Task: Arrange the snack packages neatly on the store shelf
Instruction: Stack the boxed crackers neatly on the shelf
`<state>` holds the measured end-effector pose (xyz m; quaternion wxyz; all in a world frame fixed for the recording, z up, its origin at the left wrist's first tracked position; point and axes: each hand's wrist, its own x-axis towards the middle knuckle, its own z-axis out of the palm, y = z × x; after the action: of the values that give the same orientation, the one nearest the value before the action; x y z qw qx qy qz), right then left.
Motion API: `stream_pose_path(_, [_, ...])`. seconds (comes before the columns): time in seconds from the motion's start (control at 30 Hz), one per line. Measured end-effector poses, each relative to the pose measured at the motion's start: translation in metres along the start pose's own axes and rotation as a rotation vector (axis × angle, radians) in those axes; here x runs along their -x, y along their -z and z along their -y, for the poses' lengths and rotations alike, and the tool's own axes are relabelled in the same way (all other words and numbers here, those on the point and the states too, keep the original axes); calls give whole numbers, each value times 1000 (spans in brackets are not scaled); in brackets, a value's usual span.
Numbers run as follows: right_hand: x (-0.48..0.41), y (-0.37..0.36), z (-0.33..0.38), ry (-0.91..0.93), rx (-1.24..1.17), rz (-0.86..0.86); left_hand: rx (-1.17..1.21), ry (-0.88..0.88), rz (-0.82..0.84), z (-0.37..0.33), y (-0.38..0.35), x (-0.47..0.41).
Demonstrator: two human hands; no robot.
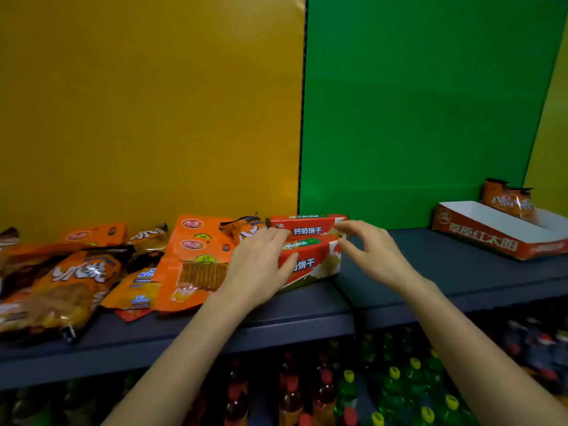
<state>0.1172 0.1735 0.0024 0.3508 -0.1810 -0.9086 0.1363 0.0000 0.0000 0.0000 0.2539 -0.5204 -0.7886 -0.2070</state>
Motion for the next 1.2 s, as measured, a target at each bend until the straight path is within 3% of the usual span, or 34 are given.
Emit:
stream_pose_path(0.33, [-114, -26, -73, 17, -42, 208, -104, 97, 295, -3, -47, -76])
stream_pose_path(0.5, [-156, -56, -91, -38, -83, 265, -43, 110, 445, 1, -56, -88])
stream_pose_path(0.87, [-194, -97, -99, -74, 187, 515, -22, 72, 484, 9, -64, -95])
stream_pose_path(1.2, [-192, -95, -98, -49, 300, 482, -103, 88, 471, 13, -68, -95])
